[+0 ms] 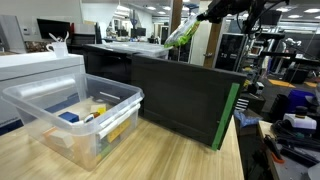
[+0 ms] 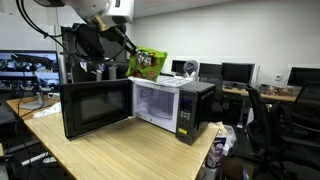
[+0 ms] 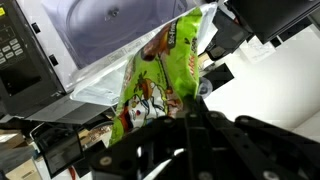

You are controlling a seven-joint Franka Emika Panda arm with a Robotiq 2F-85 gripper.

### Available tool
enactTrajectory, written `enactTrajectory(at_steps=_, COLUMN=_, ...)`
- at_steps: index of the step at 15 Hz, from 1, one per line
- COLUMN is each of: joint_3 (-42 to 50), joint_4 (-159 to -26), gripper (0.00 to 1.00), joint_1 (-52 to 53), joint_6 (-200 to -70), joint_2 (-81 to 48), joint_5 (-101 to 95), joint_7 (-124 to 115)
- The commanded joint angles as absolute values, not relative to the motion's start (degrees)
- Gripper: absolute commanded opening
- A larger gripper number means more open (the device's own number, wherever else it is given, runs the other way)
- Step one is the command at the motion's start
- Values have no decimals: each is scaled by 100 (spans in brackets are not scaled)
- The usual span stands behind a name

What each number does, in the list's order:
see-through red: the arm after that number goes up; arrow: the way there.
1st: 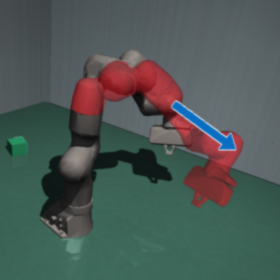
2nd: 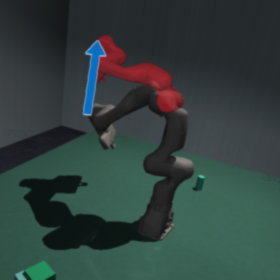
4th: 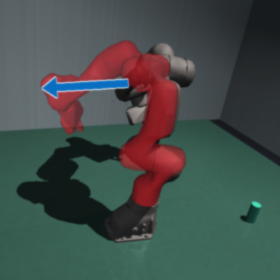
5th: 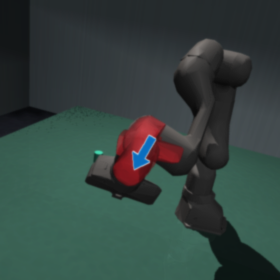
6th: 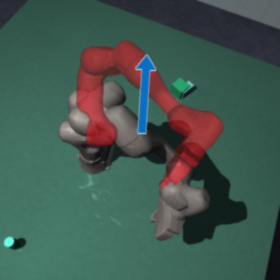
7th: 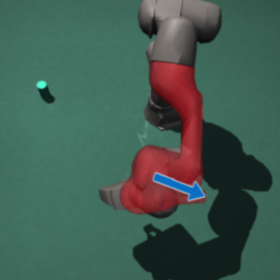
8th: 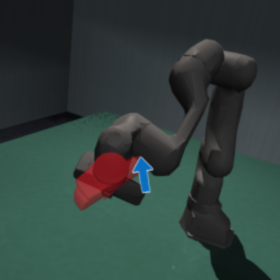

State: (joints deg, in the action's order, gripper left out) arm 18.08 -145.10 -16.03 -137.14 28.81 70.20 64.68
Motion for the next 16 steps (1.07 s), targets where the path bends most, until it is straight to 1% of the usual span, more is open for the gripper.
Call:
enactTrajectory(at_steps=1, joint_3=1762, joint_4=-14790, gripper=0, joint_1=-1656, joint_6=-13847, joint_2=3052, joint_5=7115, joint_7=6574)
enactTrajectory(at_steps=10, joint_3=1781, joint_4=-15063, gripper=0, joint_1=-1691, joint_6=-13890, joint_2=3196, joint_5=7159, joint_7=6571)
enactTrajectory(at_steps=16, joint_3=1895, joint_4=-15237, gripper=0, joint_1=-1811, joint_6=-13864, joint_2=3655, joint_5=7200, joint_7=6571)
